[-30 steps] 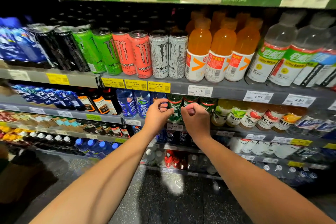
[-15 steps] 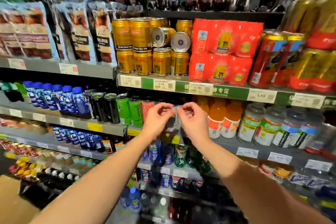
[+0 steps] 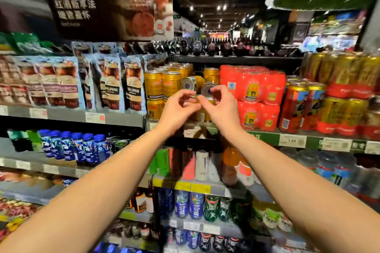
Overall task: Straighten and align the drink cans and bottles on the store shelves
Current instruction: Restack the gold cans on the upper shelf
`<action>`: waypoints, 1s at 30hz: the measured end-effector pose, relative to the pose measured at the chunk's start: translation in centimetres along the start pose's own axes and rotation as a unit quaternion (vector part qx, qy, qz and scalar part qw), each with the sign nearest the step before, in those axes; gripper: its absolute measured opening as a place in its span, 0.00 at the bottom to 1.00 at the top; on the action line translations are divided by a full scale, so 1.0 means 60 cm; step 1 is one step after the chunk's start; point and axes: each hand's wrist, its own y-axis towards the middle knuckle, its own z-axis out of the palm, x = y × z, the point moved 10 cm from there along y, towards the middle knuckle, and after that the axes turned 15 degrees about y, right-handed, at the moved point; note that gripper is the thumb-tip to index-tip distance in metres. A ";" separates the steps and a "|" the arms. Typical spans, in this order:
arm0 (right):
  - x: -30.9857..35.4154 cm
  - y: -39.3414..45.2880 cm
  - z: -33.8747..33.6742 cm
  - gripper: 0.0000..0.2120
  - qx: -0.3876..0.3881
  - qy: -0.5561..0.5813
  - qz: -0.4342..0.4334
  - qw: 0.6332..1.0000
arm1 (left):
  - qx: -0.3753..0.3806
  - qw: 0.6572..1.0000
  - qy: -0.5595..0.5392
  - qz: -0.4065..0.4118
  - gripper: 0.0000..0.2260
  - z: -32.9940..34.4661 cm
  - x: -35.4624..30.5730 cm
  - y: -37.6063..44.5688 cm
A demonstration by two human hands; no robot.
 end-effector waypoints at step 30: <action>-0.105 0.239 0.087 0.40 0.466 -0.441 0.128 0.756 | 0.019 0.949 0.315 0.006 0.21 0.068 0.002 0.193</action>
